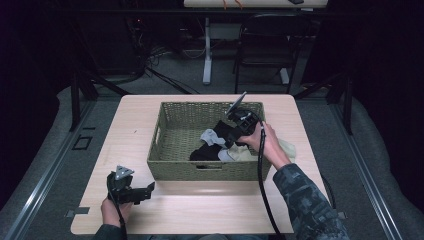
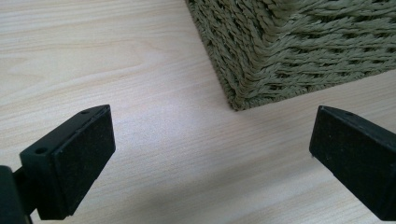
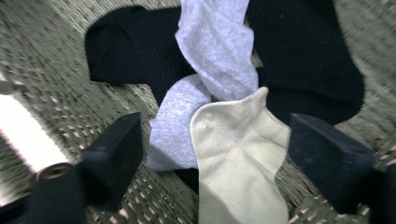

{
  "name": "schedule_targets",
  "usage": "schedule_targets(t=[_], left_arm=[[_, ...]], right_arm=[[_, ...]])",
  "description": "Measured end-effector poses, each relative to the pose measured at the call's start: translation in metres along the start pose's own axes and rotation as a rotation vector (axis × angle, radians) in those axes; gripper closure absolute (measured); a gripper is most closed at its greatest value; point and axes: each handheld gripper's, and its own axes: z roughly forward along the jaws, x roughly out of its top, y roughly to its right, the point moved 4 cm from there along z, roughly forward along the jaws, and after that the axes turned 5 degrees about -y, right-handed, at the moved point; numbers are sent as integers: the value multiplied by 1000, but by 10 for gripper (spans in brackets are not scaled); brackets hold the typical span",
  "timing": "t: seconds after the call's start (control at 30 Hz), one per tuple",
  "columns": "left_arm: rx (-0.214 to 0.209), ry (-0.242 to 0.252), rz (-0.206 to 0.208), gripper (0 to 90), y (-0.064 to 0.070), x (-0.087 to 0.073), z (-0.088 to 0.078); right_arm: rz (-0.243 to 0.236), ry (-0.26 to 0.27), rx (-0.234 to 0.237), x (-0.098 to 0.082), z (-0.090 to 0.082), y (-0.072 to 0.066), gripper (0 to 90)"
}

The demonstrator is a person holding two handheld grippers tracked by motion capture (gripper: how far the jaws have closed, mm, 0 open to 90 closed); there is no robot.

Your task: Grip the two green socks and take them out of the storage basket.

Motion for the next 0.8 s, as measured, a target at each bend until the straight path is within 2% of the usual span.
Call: schedule_targets(t=[0.07, 0.1, 0.47, 0.67, 0.73, 0.8], left_arm=[[0, 0, -1, 1, 0, 0, 0], [0, -1, -1, 1, 0, 0, 0], [1, -1, 0, 1, -1, 0, 0], [2, -2, 0, 1, -1, 0, 0], [2, -2, 1, 1, 0, 0, 0], [2, -1, -2, 1, 0, 0, 0]], right_arm=[[4, -36, 5, 0, 8, 0, 261], [14, -29, 5, 0, 12, -1, 272], [30, -101, -6, 2, 39, -2, 402], [42, -122, -36, 1, 47, 2, 555], [57, -110, -41, 1, 49, 3, 628], [46, -139, -51, 0, 48, 5, 695]])
